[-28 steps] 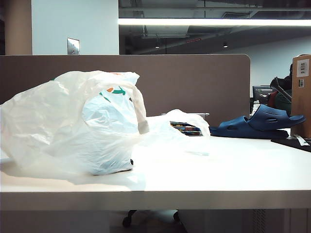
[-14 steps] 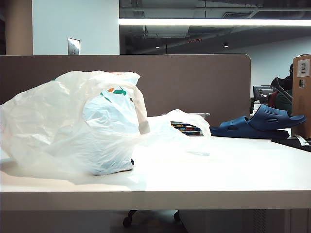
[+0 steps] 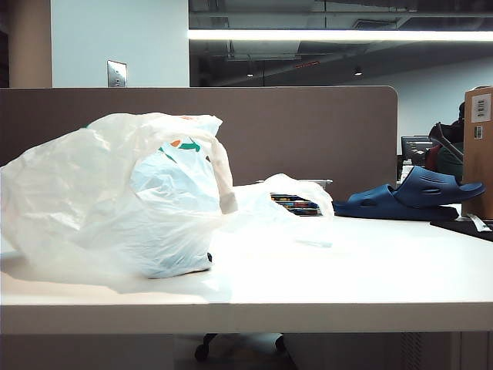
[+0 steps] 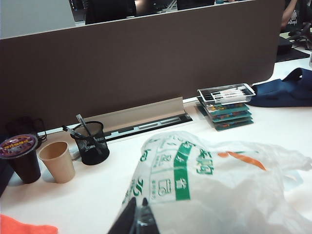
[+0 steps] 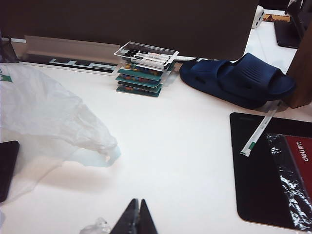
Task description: Put the power bank into the bag.
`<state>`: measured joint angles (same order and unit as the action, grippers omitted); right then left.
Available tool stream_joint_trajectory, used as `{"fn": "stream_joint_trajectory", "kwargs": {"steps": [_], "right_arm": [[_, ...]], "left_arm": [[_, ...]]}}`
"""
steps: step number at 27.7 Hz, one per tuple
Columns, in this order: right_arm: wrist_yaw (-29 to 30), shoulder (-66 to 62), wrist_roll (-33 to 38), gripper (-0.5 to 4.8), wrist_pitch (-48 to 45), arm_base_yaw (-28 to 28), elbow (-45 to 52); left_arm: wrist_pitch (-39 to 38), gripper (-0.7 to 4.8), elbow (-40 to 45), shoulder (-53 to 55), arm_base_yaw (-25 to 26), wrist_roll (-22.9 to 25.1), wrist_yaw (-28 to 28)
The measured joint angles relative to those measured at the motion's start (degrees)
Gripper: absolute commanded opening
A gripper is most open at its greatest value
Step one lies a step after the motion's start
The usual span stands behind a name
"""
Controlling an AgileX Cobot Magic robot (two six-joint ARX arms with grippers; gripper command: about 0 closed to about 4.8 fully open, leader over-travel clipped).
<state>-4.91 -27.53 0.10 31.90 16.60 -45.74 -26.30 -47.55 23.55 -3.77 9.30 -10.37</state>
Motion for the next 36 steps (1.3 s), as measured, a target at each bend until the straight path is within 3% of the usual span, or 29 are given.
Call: {"fn": "stream_joint_trajectory", "kwargs": {"steps": [16,21,29,36], "right_arm": [[2.19,5.40,-1.14,-0.08,-1.62,-10.40,4.76],[3.63,6.36,-0.83,-0.08,-1.68,-11.63,5.62],[3.67,12.15,2.73,-0.08,-14.36,-11.58,17.16],[6.21,14.67,3.21,-0.08,-23.08,-11.50,24.98]], "left_arm": [[0.59,-0.06,4.04,-4.55,0.00,-0.15,-0.09],[0.81,-0.06,7.15,-6.64,0.00,-2.47,-0.09],[2.38,-0.06,14.16,-12.59,0.00,-2.51,0.09],[9.51,-0.06,21.99,-17.11,0.00,-3.78,0.09]]}}
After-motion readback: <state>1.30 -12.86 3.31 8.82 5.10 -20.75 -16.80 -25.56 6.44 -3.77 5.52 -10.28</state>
